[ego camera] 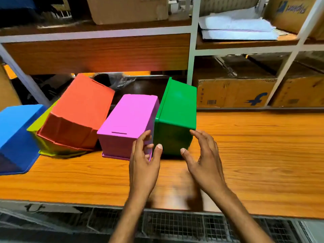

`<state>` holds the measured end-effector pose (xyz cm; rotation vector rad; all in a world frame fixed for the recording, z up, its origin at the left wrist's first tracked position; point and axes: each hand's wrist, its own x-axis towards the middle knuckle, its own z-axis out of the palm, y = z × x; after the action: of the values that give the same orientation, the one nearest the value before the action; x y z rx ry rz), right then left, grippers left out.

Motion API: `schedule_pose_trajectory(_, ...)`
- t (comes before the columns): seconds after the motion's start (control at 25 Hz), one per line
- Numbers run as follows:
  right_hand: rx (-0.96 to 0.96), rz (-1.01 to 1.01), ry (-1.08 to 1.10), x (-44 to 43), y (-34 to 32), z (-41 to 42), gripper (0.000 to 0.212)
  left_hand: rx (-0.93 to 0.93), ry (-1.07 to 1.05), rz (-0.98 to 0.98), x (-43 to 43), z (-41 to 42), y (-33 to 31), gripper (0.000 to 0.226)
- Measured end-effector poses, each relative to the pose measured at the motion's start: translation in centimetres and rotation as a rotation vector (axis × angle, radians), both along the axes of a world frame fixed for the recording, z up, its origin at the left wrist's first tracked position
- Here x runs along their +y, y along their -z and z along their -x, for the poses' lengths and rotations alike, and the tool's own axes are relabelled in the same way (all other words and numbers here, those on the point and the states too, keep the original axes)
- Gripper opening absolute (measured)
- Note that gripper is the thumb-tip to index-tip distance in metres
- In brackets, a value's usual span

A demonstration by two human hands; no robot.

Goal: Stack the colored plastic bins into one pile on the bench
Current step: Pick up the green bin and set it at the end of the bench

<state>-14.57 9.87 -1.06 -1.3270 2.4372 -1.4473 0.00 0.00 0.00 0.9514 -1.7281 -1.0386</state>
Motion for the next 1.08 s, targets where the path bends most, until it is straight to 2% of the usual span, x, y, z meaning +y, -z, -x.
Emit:
schedule_pose_trajectory(0.12, 0.097, -0.023, -0.025, -3.0, -0.6, 2.1, 0.058, -0.002, -0.057, -0.007, -1.8, 2.1, -0.1, 0.046)
schedule_pose_trajectory(0.24, 0.230, -0.104, -0.079, -5.9, -1.1, 2.7, 0.057, -0.007, -0.071, -0.092, -4.0, 3.3, 0.6, 0.045)
schedule_pose_trajectory(0.4, 0.335, -0.195, 0.008, -7.2, -0.9, 2.7, 0.050, -0.005, 0.049, -0.078, -6.5, 3.8, 1.7, 0.036)
schedule_pose_trajectory(0.52, 0.296, -0.180, 0.104, -7.2, -1.6, 2.4, 0.047, 0.014, 0.132, -0.036, -7.4, 4.5, 1.9, 0.034)
schedule_pose_trajectory(0.64, 0.179, -0.187, 0.241, -7.9, -4.1, 2.6, 0.053, 0.033, 0.187, 0.027, -7.9, 5.8, 2.1, 0.035)
schedule_pose_trajectory(0.8, 0.172, -0.344, 0.319, -9.2, -7.4, 3.3, 0.055, 0.025, 0.320, 0.146, -7.4, 7.8, 1.9, 0.032)
schedule_pose_trajectory(1.08, 0.142, -0.549, 0.376, -9.7, -9.6, 6.1, 0.046, 0.037, 0.413, -0.070, -8.2, 8.7, 2.0, 0.009)
